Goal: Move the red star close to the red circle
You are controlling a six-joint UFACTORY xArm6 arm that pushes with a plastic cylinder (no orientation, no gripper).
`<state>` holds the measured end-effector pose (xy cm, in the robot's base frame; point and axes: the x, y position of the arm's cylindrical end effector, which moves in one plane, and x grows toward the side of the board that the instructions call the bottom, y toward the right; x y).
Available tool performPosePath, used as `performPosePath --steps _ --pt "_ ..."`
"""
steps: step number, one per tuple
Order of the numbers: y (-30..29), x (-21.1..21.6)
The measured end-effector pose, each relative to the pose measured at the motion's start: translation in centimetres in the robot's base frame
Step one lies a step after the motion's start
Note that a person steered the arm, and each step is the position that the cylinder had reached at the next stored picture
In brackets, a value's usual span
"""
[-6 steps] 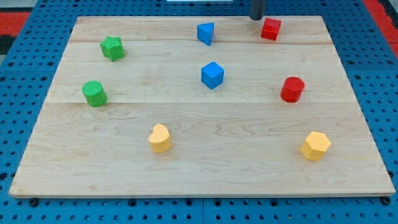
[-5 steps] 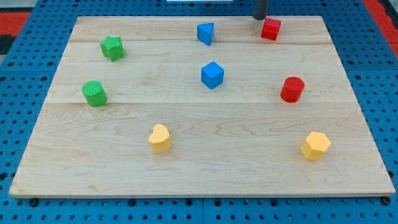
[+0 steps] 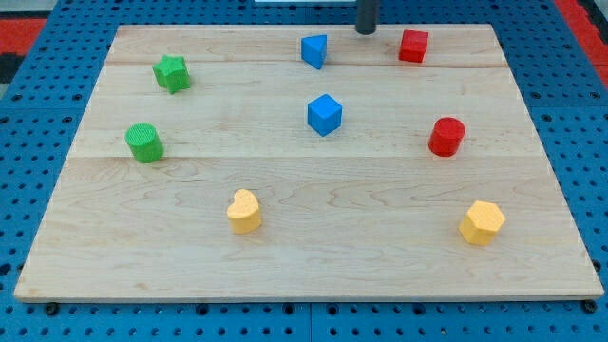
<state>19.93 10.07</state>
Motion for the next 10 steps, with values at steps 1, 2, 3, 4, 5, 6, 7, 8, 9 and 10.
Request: performPosePath --steps 1,2,3,4,5,6,7,8,9,10 --pt "0.5 1.5" --pt "2.8 1.5" --pt "6.5 1.1" --pt "8.8 1.2" --pt "8.9 1.1" --pt "8.9 2.1" --pt "9.3 1.3" --pt "8.2 -0.8" --pt "8.4 -0.7" --pt "8.5 6.6"
